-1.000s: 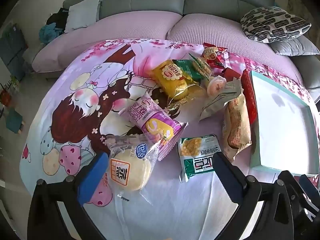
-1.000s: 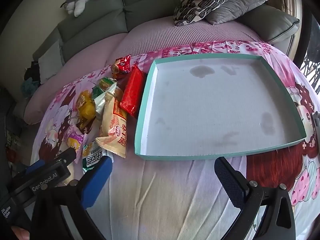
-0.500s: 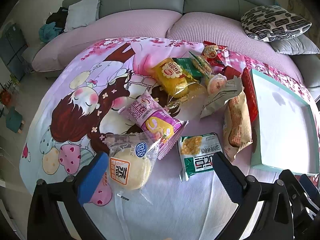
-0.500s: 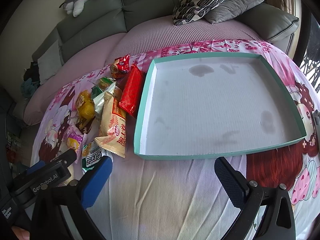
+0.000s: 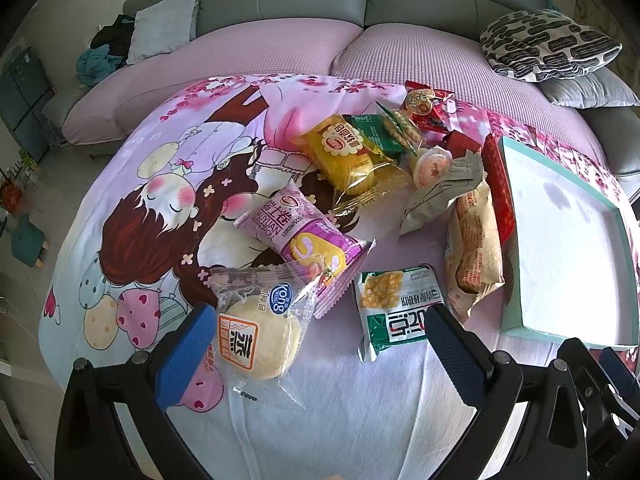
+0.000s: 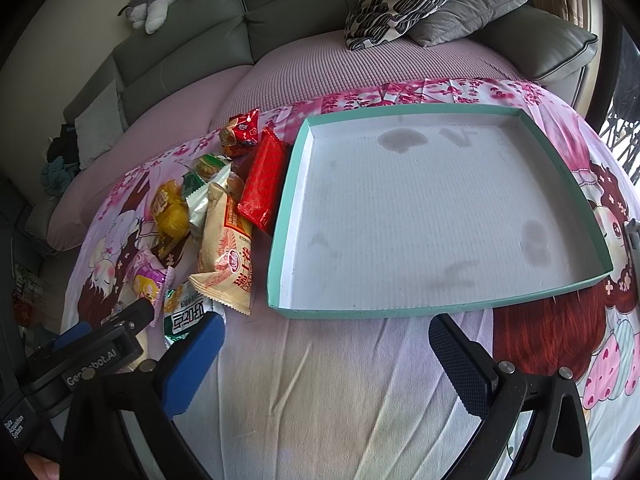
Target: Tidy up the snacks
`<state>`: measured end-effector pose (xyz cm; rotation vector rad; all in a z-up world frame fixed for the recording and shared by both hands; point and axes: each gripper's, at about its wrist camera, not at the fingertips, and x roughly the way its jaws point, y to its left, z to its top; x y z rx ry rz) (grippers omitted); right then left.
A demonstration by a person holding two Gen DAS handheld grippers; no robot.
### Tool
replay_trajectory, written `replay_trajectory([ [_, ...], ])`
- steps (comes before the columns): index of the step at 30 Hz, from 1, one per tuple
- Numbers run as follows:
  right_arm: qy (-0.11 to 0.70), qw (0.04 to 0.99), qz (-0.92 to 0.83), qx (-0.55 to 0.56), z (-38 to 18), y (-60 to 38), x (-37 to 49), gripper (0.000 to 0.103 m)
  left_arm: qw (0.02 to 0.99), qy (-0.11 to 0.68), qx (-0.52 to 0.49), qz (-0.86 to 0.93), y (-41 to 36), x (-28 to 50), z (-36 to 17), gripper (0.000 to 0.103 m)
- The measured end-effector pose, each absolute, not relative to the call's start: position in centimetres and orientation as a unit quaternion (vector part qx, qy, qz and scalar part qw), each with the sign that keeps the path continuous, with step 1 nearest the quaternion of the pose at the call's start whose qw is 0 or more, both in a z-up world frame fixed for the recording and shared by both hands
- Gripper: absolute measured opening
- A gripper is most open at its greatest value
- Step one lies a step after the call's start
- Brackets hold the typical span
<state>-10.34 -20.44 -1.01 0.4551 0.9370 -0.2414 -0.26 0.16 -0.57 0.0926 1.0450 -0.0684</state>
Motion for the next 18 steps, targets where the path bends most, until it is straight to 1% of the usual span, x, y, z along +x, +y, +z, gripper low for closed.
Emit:
replay_trajectory([
  [4,0.447,0.860,-0.115,0.216,-1.1,-20.4,-10.3,0.103,0.872,0.488,0.029,-0.033,0.3,-0.4,-1.2,0.103],
  [7,0.449,0.859,-0.115,0.217,-1.1,-20.3,-10.3,0.103,0.891,0.447,-0.044,-0.065,0.9,-0.2,-0.5,0.103],
  [8,0.449,0.859,-0.114,0.216,-1.1,-20.2,-10.3,0.103,0.892,0.445,-0.052,-0.060,1.4,-0.2,-0.3,0.103],
  [9,0.450,0.859,-0.114,0.216,-1.1,-20.2,-10.3,0.103,0.894,0.445,-0.032,-0.047,1.5,-0.2,-0.3,0.103],
  [12,0.451,0.860,-0.108,0.214,-1.0,-19.9,-10.1,0.103,0.899,0.436,-0.051,-0.018,3.4,-0.1,0.6,0.103],
  [13,0.451,0.861,-0.104,0.213,-1.0,-19.8,-10.1,0.103,0.903,0.424,-0.068,-0.008,4.4,-0.2,1.1,0.103],
  [18,0.452,0.864,-0.077,0.210,-0.8,-18.7,-9.3,0.103,0.891,0.429,-0.148,0.012,8.7,0.3,1.4,0.103],
])
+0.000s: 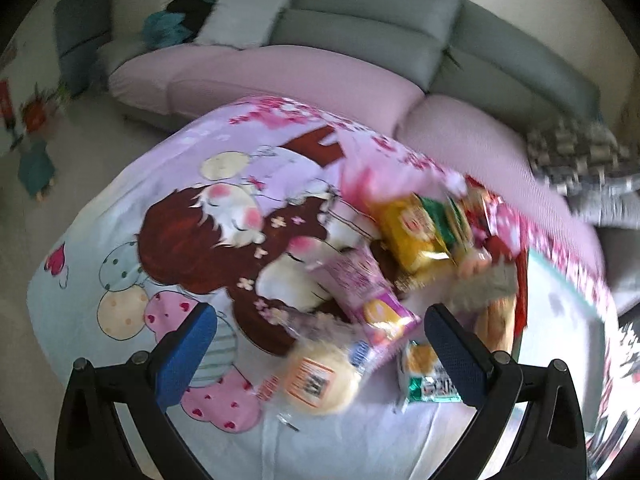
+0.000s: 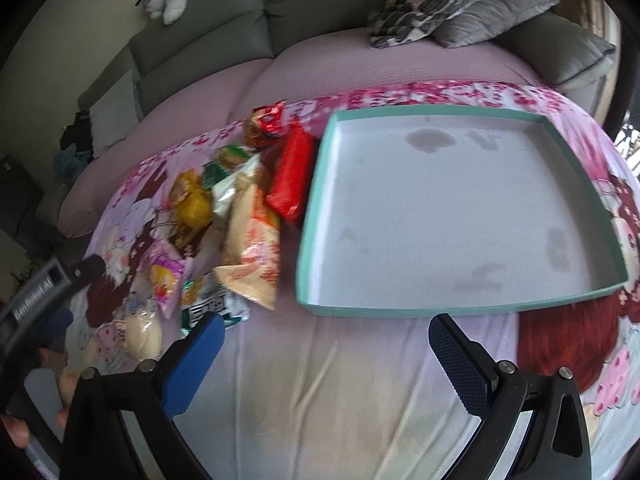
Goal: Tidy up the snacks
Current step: 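Move the left tool to the wrapped round bun while the right tool approaches the green snack pack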
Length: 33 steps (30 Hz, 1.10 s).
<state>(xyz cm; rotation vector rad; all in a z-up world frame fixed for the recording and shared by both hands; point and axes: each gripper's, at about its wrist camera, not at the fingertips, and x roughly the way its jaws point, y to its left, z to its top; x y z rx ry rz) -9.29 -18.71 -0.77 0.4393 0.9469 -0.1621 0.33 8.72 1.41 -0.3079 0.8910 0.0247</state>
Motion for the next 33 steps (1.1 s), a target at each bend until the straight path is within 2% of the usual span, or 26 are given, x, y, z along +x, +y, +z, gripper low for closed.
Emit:
replay_trajectory([
  [10,0.468,0.869,0.027,0.158,-1.4,-12.3,-6.0,0.103,0.848,0.510,-0.138,0.046,11.8,0.8,-0.9,0.103],
  [22,0.502,0.855,0.044,0.123,-4.1,-10.1,-4.2,0.103,0.818,0.564,-0.113,-0.020,7.9,1.2,-3.5,0.102],
  [27,0.504,0.854,0.041,0.120,-4.4,-10.4,-3.8,0.103,0.802,0.587,-0.104,-0.029,7.0,1.9,-4.8,0.084],
  [33,0.508,0.850,0.054,0.125,-4.8,-9.9,-3.4,0.103,0.793,0.595,-0.125,-0.024,7.2,2.5,-5.6,0.070],
])
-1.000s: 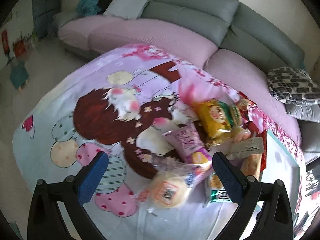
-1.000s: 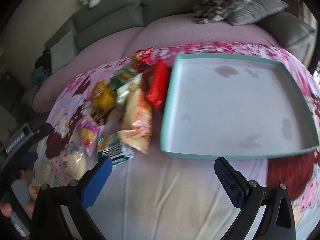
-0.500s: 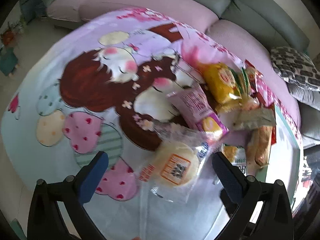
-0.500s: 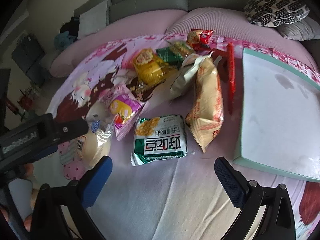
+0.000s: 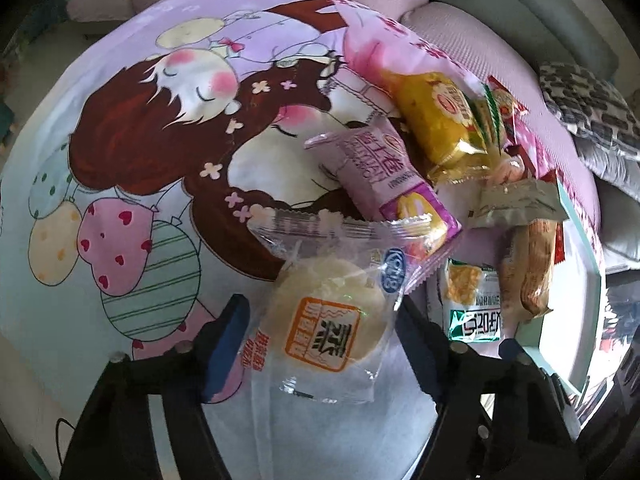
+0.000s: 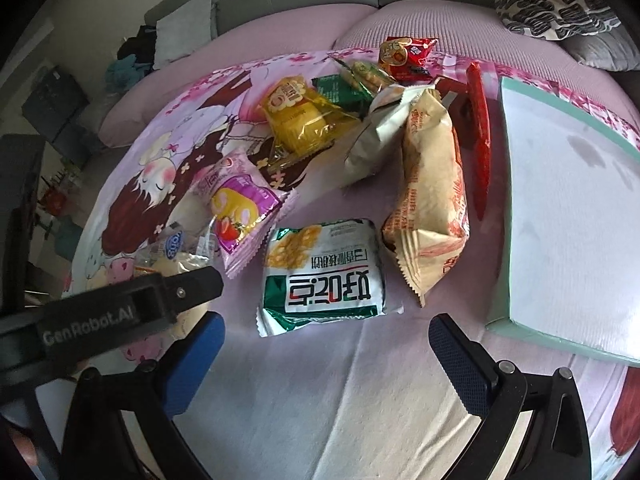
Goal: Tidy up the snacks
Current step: 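Move the left tool to the wrapped round bun while the right tool approaches the green snack pack, then close the left tool on the bun while the right tool closes on the green pack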
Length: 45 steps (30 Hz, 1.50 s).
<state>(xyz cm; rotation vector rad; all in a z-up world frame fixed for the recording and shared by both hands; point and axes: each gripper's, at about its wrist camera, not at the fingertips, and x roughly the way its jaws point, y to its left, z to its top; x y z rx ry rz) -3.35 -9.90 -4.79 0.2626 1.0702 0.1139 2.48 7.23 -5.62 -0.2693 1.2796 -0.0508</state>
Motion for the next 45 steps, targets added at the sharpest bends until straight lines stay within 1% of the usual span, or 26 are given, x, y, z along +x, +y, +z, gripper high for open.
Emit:
replay_trajectory([
  [3,0.508,0.850,0.057,0.128,-4.9,-9.7,-3.0,0.103,0.794,0.593,-0.134,-0.024,7.4,2.4,-5.7,0.064],
  [5,0.511,0.848,0.055,0.129,-5.0,-9.7,-2.8,0.103,0.794,0.591,-0.140,-0.023,7.3,2.7,-5.8,0.062],
  [11,0.502,0.855,0.055,0.117,-4.7,-9.5,-2.5,0.098,0.792,0.592,-0.148,-0.014,8.2,3.3,-5.4,0.058],
  [12,0.501,0.856,0.056,0.111,-4.6,-9.3,-2.4,0.098,0.792,0.591,-0.150,-0.013,8.7,2.8,-5.2,0.058],
  [14,0.502,0.857,0.056,0.101,-4.7,-9.0,-2.2,0.093,0.793,0.589,-0.156,-0.008,9.4,2.1,-5.0,0.058],
  [20,0.507,0.855,0.064,0.092,-4.8,-8.5,-1.8,0.086,0.789,0.590,-0.172,-0.004,11.0,2.3,-4.9,0.058],
  [27,0.510,0.854,0.068,0.074,-4.9,-7.7,-1.6,0.085,0.786,0.591,-0.179,-0.007,11.7,2.1,-4.9,0.058],
  [34,0.522,0.848,0.054,0.068,-6.2,-8.0,-0.4,0.081,0.785,0.592,-0.179,-0.010,11.8,2.3,-5.0,0.058],
  [40,0.518,0.855,0.028,-0.013,-6.8,-6.0,0.0,0.080,0.785,0.593,-0.180,-0.009,11.7,2.3,-5.1,0.058],
  [42,0.516,0.856,0.025,-0.018,-6.8,-5.8,-0.1,0.080,0.785,0.593,-0.179,-0.009,11.6,2.3,-5.1,0.058],
  [43,0.516,0.856,0.025,-0.014,-6.8,-5.9,-0.1,0.079,0.785,0.593,-0.178,-0.009,11.6,2.4,-5.1,0.058],
  [44,0.516,0.856,0.023,-0.009,-6.7,-6.1,-0.1,0.074,0.785,0.593,-0.178,-0.008,11.6,2.4,-5.1,0.058],
  [45,0.514,0.858,0.020,-0.007,-6.6,-6.3,-0.1,0.072,0.785,0.593,-0.178,-0.008,11.6,2.4,-5.1,0.058],
])
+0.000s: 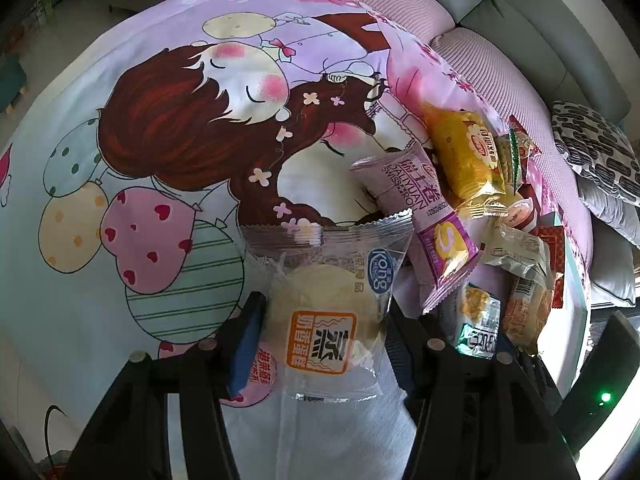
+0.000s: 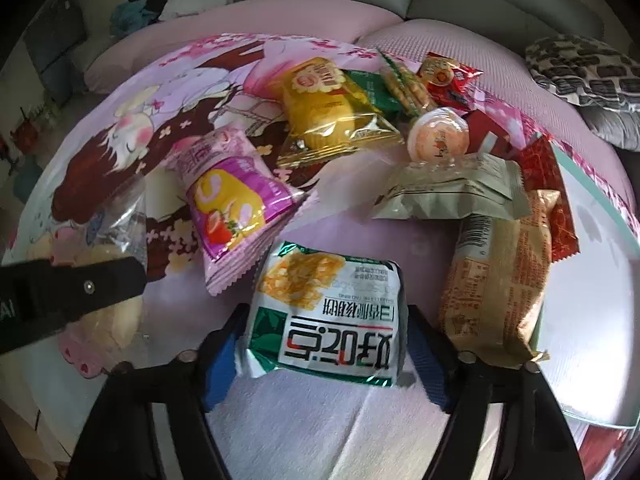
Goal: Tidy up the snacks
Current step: 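Close the left tool on the bun while the right tool closes on the green pack, then carry the bun with the left tool while the right tool carries the green pack to the tray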
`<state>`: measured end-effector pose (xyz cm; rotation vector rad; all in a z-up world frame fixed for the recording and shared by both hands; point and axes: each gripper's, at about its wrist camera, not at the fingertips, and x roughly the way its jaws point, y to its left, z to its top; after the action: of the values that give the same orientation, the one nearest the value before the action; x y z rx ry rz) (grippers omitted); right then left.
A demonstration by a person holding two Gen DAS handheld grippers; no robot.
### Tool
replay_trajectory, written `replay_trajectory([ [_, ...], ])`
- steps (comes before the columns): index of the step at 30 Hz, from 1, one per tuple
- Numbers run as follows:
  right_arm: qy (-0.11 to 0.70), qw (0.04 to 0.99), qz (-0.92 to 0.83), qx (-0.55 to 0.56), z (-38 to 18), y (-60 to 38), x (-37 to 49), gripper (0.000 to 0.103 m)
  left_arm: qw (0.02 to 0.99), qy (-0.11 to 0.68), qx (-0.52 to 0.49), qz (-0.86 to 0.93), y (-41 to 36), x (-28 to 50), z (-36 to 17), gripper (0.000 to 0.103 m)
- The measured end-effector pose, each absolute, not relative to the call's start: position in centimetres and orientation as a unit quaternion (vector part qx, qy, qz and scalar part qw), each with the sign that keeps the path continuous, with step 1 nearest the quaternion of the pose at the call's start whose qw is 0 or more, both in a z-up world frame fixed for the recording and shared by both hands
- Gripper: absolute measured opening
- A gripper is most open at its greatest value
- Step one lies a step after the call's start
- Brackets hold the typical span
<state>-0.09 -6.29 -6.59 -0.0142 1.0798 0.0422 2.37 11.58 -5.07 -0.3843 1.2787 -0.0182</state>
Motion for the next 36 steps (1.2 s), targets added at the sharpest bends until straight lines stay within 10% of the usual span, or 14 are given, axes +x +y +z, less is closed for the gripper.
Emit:
replay_trajectory([
  [36,0.409,0.909,-0.015,0.086,2.2,-12.6,-3.1,0.059,0.843,0.513,-0.158,-0.032,9.3,1.3,1.8,0.057],
])
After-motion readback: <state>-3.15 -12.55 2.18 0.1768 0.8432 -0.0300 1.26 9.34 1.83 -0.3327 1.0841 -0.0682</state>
